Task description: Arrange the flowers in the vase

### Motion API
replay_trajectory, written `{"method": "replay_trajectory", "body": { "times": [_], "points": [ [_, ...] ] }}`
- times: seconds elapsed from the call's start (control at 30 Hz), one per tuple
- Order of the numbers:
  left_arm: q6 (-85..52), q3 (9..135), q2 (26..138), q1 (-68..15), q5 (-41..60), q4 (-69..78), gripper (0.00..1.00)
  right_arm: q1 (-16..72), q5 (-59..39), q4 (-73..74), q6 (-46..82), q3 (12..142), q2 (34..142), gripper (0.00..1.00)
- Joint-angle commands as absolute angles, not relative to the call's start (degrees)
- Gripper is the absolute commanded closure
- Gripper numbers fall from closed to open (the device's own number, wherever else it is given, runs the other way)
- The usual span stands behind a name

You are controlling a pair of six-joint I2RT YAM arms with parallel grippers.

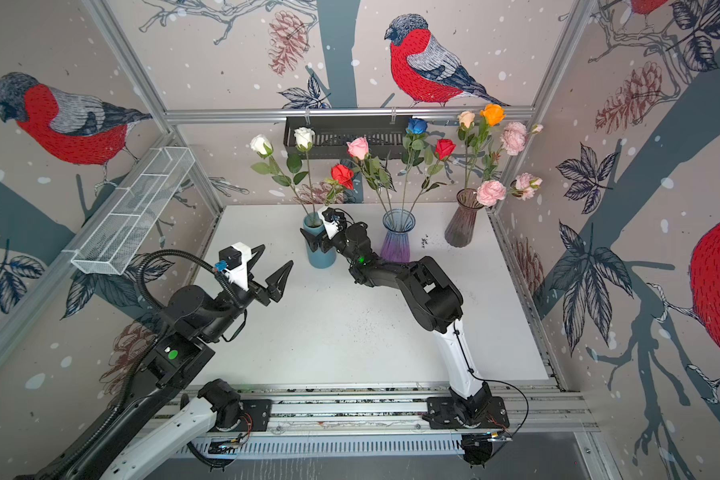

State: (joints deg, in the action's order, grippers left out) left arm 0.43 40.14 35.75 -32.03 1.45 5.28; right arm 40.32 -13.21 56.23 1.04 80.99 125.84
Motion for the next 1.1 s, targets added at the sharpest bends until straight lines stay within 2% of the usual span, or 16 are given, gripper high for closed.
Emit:
{"method": "replay_trajectory", "body": {
  "times": [0.0, 0.3, 0.37, 0.4, 0.67, 0.83, 0.93, 1.07],
  "points": [
    [0.13, 40.34, 35.68, -31.94, 2.11, 7.98, 0.15, 40.24, -12.34, 59.78, -0.13, 78.49, 123.48, 0.01],
    [-1.08, 39.99, 35.86, -31.88, 2.12, 8.63, 0.15, 40.14, -10.86, 65.23, -0.52, 63.63, 113.98, 0.01],
    [-1.31, 40.07, 36.17, -31.88, 1.98, 8.64, 0.10, 40.16, -9.67, 67.08, -0.77, 58.67, 110.57, 0.01],
    [-1.44, 40.15, 36.41, -31.90, 1.93, 8.61, 0.02, 40.08, -9.10, 67.95, -0.99, 56.45, 108.94, 0.01],
    [-2.00, 36.45, 38.41, -31.81, -1.59, 13.28, 0.02, 38.00, -2.79, 71.58, -5.32, 35.03, 90.54, 0.01],
    [-0.75, 31.16, 37.10, -31.82, -1.98, 18.28, 0.03, 33.54, 4.55, 57.94, -8.93, 25.72, 70.52, 0.01],
    [0.98, 31.20, 37.51, -31.73, -2.90, 17.84, 0.03, 30.34, 12.10, 49.55, -8.33, 22.76, 61.81, 0.01],
    [1.49, 29.99, 37.58, -31.71, -7.36, 18.77, 0.03, 23.06, 19.20, 45.65, -4.39, 15.63, 52.07, 0.01]
  ]
}}
